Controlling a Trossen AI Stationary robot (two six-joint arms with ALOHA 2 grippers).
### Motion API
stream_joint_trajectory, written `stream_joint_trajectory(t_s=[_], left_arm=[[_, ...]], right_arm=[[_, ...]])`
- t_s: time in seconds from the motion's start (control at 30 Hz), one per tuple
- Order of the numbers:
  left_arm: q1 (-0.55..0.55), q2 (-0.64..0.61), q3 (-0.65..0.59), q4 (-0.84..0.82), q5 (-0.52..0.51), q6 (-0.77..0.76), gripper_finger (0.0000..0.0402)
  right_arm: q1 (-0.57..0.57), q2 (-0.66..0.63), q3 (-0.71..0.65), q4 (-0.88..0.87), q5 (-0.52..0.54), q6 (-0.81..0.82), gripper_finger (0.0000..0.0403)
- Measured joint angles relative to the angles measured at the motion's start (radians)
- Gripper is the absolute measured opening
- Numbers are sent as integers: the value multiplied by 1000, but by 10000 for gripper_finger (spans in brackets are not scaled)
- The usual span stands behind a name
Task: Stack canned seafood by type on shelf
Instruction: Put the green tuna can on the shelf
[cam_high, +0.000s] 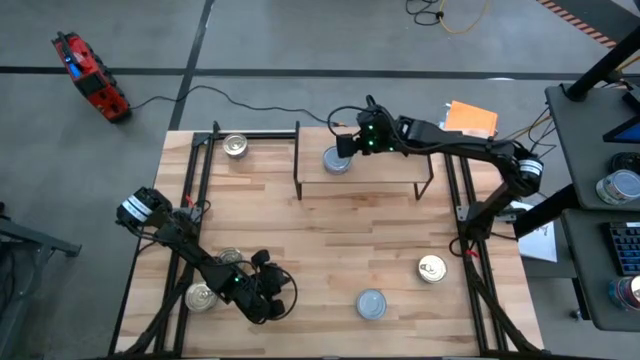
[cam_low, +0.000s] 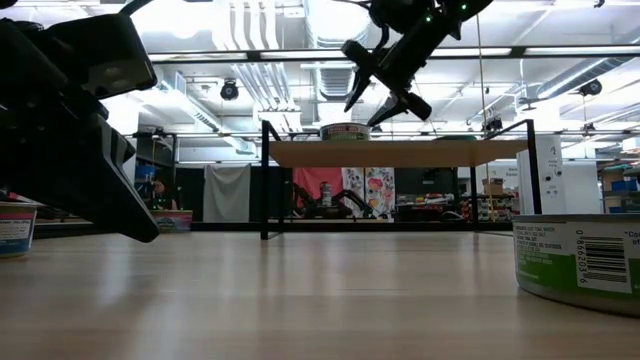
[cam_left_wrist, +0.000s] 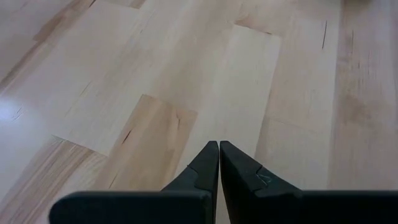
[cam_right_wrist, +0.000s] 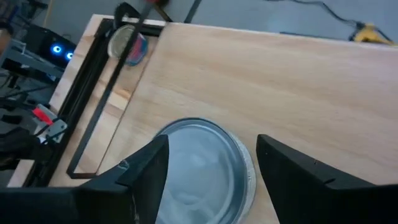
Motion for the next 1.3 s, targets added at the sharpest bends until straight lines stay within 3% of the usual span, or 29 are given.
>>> stream_joint_trajectory(t_s=[0.2, 0.47, 1.3], left_arm=[[0, 0, 0, -2, 1, 0, 0], [5, -3, 0, -18, 0, -3, 0], [12, -14, -13, -34, 5, -33, 0]], right_arm=[[8, -22, 1, -1, -118, -109, 192], [39, -23, 2, -3, -166, -218, 23], [47, 111, 5, 66, -100, -349, 9]])
